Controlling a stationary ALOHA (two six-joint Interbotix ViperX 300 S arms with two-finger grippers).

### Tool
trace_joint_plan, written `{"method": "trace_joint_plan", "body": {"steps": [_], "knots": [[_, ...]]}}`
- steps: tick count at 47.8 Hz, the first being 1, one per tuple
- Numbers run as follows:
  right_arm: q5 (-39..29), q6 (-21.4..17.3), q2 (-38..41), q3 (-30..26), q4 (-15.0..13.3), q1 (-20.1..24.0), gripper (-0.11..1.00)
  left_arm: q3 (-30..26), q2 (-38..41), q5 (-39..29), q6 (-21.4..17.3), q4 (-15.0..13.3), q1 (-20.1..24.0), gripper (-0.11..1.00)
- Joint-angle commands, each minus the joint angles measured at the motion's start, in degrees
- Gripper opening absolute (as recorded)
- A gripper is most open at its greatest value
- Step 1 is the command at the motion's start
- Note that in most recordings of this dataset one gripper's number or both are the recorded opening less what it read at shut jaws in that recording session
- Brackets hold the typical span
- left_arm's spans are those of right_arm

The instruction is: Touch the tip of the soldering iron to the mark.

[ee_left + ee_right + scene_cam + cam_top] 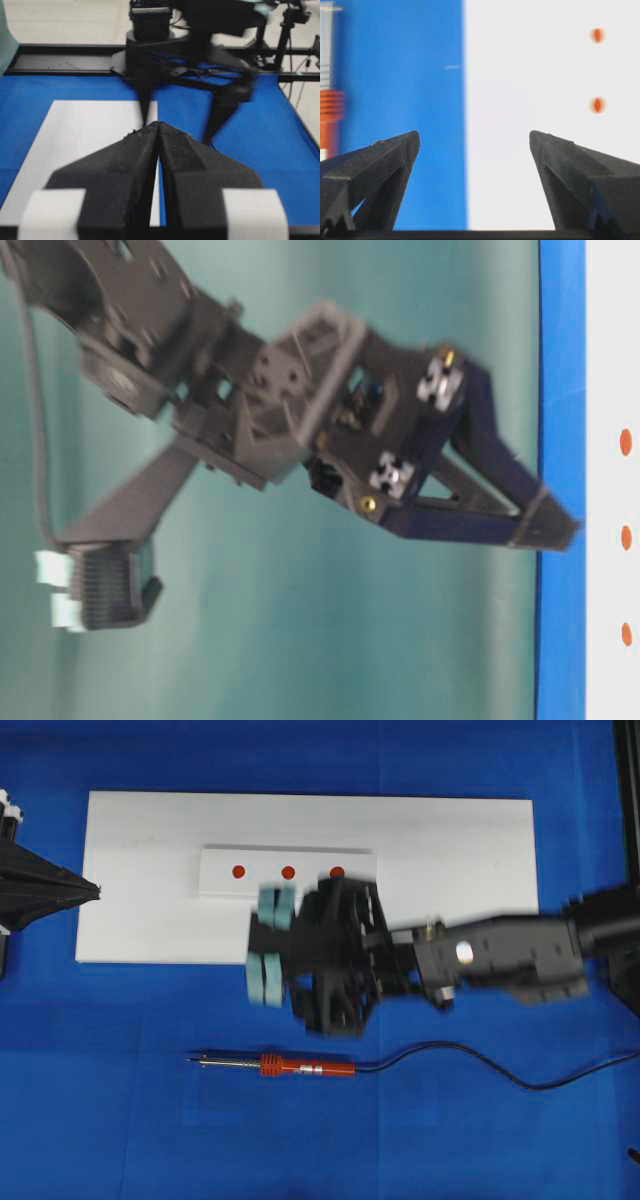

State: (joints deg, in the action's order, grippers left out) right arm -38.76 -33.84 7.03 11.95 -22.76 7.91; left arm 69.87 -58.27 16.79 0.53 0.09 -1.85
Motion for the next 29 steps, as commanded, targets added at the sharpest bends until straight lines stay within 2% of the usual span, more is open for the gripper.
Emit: {"method": "trace_joint_plan", "body": {"steps": [1,7,15,23,29], "knots": [[0.4,1.6,-2.5,-0.4,-0.1,-3.2,0.87,-0.8,0.3,0.3,0.0,0.1,0.1,0.00],[1.2,3.4,-2.6,-0.4,0.2,-6.8,0.87,-0.8,0.3,0.3,0.1,0.1,0.1,0.00],[0.9,4.0,-3.8,0.1,0.1,-7.8,0.87,-0.9,0.2,0.3,0.1,0.1,0.1,0.00],[1.3,4.5,-11.2,6.0,-0.1,-8.4,0.87,-0.8,0.3,0.2,0.1,0.1,0.1,0.00],[5.1,4.5,-19.0,13.4,-0.1,-9.2,0.86,-0.8,0.3,0.0,0.1,0.1,0.1,0.00]]}}
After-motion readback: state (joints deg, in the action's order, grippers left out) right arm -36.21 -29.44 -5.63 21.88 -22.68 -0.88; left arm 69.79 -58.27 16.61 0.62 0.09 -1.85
